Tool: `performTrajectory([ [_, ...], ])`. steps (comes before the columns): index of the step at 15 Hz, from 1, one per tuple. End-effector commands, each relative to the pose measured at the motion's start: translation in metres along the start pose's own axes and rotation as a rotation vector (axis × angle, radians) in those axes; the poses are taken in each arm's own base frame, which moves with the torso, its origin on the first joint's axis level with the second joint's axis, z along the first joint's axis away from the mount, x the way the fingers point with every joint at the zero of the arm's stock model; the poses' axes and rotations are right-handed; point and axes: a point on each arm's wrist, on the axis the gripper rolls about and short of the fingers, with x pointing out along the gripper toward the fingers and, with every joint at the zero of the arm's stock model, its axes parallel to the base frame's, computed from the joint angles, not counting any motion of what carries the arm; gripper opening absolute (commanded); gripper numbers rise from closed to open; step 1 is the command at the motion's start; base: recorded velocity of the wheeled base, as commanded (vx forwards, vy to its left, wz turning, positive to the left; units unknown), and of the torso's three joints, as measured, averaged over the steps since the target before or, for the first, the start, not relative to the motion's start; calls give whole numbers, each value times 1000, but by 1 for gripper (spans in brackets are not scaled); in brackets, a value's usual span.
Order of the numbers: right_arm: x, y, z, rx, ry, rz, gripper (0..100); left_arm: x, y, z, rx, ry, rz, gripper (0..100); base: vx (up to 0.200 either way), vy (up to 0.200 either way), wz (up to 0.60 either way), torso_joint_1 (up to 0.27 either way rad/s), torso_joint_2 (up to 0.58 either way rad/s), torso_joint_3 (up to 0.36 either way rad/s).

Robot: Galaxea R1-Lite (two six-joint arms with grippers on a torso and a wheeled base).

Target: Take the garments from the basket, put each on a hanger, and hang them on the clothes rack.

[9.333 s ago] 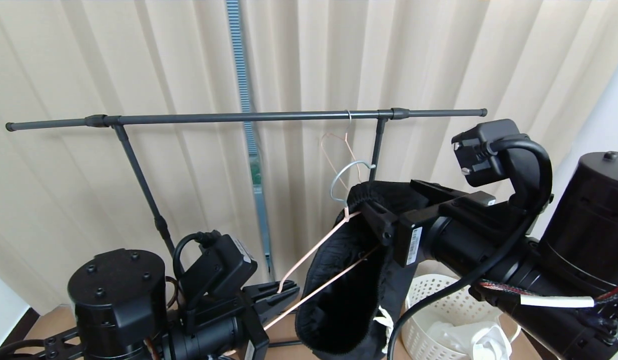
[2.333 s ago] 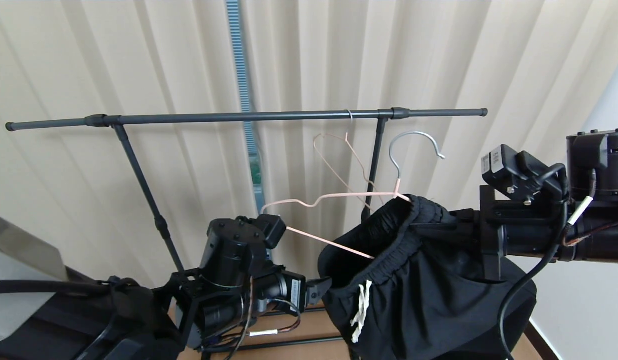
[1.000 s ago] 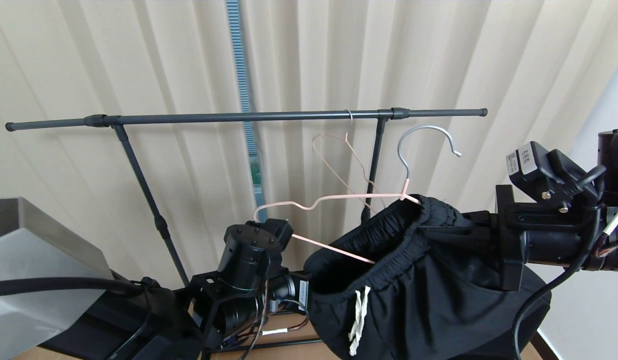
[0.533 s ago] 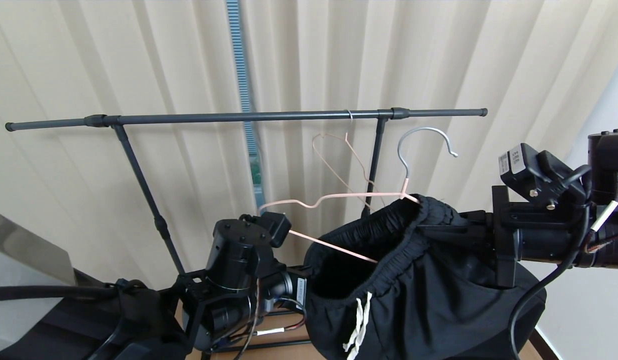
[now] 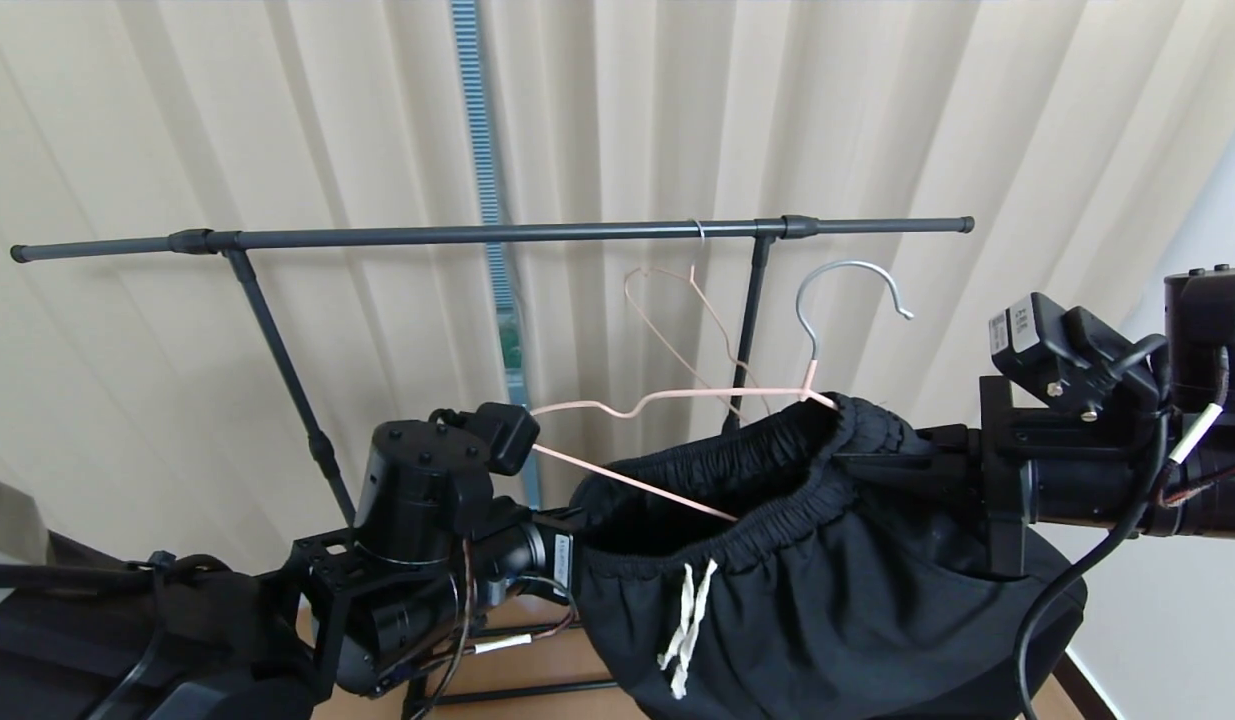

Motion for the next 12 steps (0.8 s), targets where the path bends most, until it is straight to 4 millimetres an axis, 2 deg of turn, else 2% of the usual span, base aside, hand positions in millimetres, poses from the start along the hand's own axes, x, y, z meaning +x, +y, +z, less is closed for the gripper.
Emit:
performTrajectory([
  [1, 0, 0, -1, 1, 1, -2, 0, -2, 5, 4, -4, -14, 14, 0, 0, 0, 0, 0, 0, 0],
  [6, -1, -3, -4, 7, 10, -13, 0, -2, 28, 15, -5, -81, 95, 0, 0, 0, 0, 0, 0, 0],
  [12, -4, -8, -13, -49, 38, -33, 0, -1, 43, 26, -21, -122, 139, 0, 0, 0, 0, 0, 0, 0],
])
